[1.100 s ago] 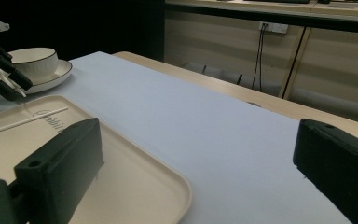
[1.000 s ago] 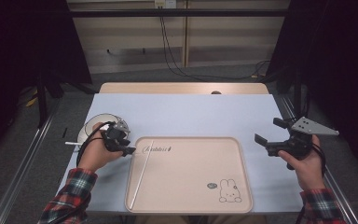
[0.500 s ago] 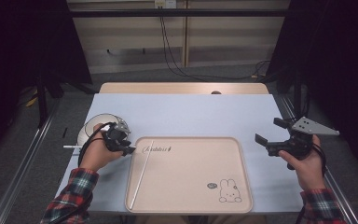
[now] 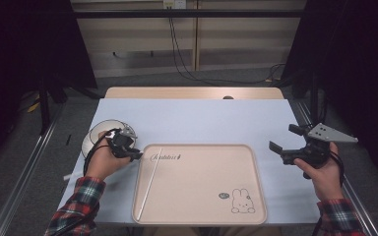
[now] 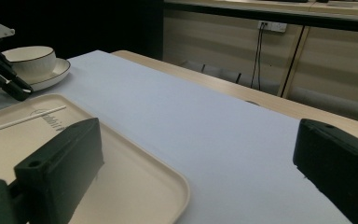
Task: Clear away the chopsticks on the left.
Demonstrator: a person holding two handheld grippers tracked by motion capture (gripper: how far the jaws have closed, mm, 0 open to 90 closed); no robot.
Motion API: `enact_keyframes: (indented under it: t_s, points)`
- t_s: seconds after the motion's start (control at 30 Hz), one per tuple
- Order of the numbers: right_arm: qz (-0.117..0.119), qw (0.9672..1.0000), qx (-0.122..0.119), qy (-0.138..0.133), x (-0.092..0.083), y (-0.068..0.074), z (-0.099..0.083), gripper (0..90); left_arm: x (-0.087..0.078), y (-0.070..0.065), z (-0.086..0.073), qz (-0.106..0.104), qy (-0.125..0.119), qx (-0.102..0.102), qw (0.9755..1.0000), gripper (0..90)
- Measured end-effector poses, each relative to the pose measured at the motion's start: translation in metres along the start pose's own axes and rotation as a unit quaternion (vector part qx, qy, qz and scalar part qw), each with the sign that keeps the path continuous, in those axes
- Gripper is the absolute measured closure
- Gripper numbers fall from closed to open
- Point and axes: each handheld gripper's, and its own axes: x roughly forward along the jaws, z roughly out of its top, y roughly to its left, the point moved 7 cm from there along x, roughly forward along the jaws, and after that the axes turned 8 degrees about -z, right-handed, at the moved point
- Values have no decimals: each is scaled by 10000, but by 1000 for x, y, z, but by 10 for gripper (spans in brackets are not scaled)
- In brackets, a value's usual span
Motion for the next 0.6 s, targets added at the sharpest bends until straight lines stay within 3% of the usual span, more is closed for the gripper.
enact_keyframes:
  t_s: [0.03, 0.07, 0.1, 0.13, 0.17, 0.27, 0.33, 0.43, 0.53, 0.6]
  points:
    - [-19, 10000, 7, 5, 0, 0, 0, 6, 0, -2, 1, -96, -20, -26, 9999, 867]
    - [-19, 10000, 5, 2, 0, 0, 0, 6, -2, -3, 3, -254, -198, -337, 9989, 861]
    - [-24, 10000, -1, 17, -1, -1, 0, 6, -3, -5, 5, -312, -285, -515, 9978, 872]
    - [-18, 10000, -6, 17, -1, -1, 0, 6, -6, -6, 7, -292, -291, -563, 9976, 874]
    - [-17, 10000, -14, 16, -1, -1, 0, 6, -10, -7, 11, -355, -447, -667, 9961, 874]
    - [-13, 10000, -15, -6, -1, -1, 0, 6, -23, -9, 22, -565, -981, -1071, 9878, 875]
    - [-2, 10000, -20, -16, -1, -1, 0, 6, -31, -8, 26, -483, -1155, -1094, 9861, 875]
    - [-28, 10000, -8, -16, -1, -1, 0, 6, -43, -8, 33, -415, -1563, -1189, 9797, 876]
    - [-26, 10000, -19, -15, -1, -1, 1, 6, -54, -7, 39, -295, -2037, -1271, 9703, 876]
    - [-30, 10000, -12, -8, -1, -1, 0, 6, -60, -6, 41, -208, -2209, -1280, 9666, 876]
